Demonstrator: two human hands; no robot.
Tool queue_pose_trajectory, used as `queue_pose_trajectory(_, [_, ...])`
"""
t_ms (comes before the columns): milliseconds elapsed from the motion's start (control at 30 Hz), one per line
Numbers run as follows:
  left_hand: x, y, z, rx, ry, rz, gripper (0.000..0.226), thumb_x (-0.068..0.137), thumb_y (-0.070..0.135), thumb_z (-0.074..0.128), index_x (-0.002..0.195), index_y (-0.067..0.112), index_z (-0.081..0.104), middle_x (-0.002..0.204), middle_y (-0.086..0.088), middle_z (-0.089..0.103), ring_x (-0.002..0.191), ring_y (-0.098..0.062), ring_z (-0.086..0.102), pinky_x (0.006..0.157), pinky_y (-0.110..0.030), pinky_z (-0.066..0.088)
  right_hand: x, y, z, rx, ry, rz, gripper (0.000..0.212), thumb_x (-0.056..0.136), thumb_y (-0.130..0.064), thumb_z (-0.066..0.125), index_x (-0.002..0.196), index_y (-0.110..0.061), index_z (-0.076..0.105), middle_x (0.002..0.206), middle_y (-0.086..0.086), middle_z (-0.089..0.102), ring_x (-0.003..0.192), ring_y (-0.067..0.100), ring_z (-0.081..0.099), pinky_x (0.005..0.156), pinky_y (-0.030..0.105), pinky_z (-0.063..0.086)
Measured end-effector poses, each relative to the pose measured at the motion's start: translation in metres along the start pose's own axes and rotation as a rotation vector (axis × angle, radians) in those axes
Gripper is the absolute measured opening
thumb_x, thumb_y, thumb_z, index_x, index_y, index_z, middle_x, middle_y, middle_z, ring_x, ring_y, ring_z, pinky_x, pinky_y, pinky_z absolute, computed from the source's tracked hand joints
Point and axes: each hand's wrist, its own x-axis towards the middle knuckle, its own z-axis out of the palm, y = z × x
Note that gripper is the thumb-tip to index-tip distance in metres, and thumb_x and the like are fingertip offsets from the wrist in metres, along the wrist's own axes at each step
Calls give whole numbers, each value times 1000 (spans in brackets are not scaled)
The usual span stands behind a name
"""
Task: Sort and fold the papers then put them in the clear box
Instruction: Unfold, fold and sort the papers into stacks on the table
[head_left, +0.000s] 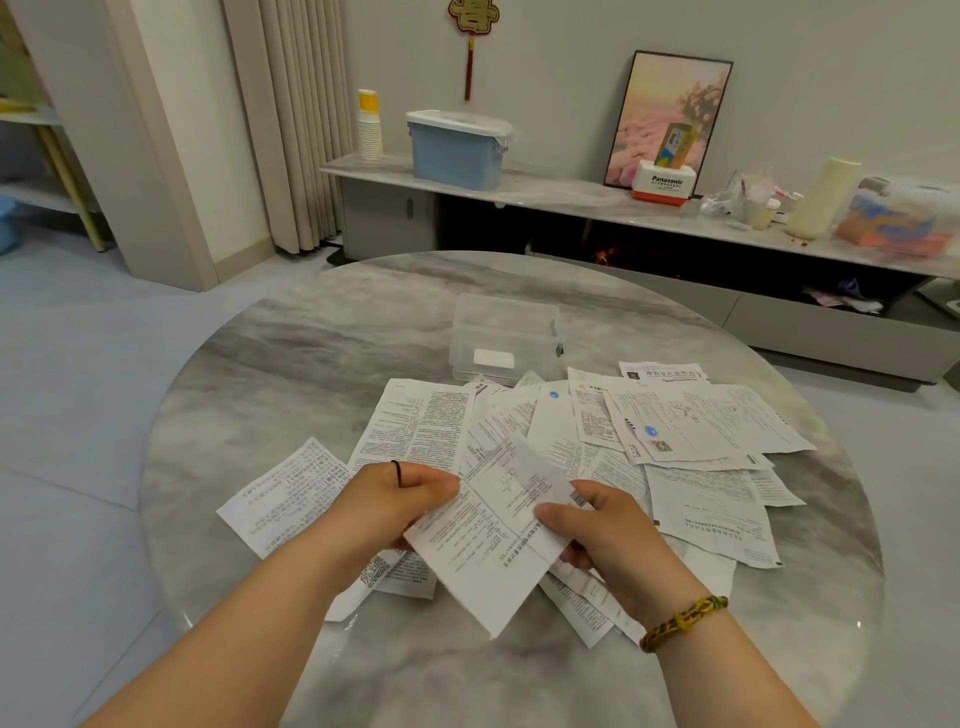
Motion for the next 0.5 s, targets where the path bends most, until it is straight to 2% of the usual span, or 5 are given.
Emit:
queue_pose_trajectory(133, [-1, -2, 6, 3, 2, -20, 13, 85, 8, 61, 75, 12, 68, 60, 7, 70, 51, -3, 65, 45, -13, 47, 0, 1, 3, 16, 18, -23, 9, 85, -4, 58, 93, -7, 62, 81, 10, 68, 55, 11, 56, 44, 15, 38])
queue_pose_trajectory(233, [-1, -4, 12, -53, 65, -29, 10, 85, 5, 61, 77, 9, 65, 68, 0, 68, 51, -7, 64, 42, -12, 46, 3, 4, 6, 138, 57, -29, 22, 86, -8, 58, 108, -10, 56, 102, 13, 68, 85, 25, 65, 66, 30, 52])
queue_pose_trajectory(300, [1, -5, 16, -64, 117, -21, 10, 86, 7, 60, 77, 12, 62, 73, -3, 66, 59, -11, 61, 41, -11, 44, 3, 4, 10, 191, 3, -2, 21, 88, -11, 55, 109, -12, 56, 104, 10, 68, 91, 26, 66, 75, 36, 54])
queue_pose_trajectory(400, [3, -7, 18, -64, 147, -11, 11, 86, 9, 60, 77, 14, 60, 79, -4, 65, 67, -14, 60, 46, -16, 46, -1, 5, 15, 117, -66, 28, 14, 91, -12, 51, 100, -15, 61, 92, 5, 71, 74, 17, 65, 56, 23, 50])
queue_pose_trajectory(500, [3, -7, 18, -46, 124, -15, 10, 88, 13, 58, 79, 16, 60, 80, -3, 66, 67, -14, 61, 49, -18, 44, 0, 6, 16, 65, -46, 25, 15, 91, -8, 50, 99, -12, 63, 87, 5, 70, 63, 13, 61, 45, 18, 43])
